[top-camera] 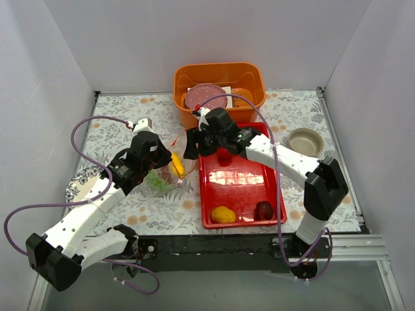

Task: Place the food in the zip-top bag and seal the zipper
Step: Place the fake fruit in the zipper food storage bag, then pick up the fake fruit from the bin.

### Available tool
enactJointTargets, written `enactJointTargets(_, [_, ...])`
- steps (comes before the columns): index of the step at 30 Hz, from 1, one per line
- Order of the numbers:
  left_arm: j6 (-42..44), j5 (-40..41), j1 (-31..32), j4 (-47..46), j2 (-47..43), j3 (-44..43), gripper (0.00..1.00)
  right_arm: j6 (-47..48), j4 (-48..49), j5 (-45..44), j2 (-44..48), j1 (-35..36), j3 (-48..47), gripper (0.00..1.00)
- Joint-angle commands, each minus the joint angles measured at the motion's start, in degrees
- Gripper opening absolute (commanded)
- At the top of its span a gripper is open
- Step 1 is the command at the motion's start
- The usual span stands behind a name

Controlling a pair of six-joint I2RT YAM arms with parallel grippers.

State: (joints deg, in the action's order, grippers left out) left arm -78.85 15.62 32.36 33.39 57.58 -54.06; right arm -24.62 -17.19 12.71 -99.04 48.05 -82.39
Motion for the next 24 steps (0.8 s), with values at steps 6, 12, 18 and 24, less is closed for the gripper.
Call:
enactJointTargets(6, [1.94,1.44,-0.28,-1.66,-1.07,-1.39,0.00,-1.06,-5.05,-20.97,8.33,-0.59,2.66,0.75])
enactJointTargets(12, [1.86,1.26,-0.28,-1.92,-0.01,-1.84,0.00,1.68,-1.79,-18.53,12.03,-2.43,8.99,0.98])
enactJointTargets(18, [2.03,1.87,-0.28,-0.69,-0.54,-1.57,0.00,-0.95,0.93,-17.63,15.37,-6.39,15.15,0.98])
enactJointTargets(24, [2.47,2.14,-0.28,-0.52,-0.54,-1.75,0.00,-0.78,-1.88,-17.98,13.88,-8.85,14.98,0.98])
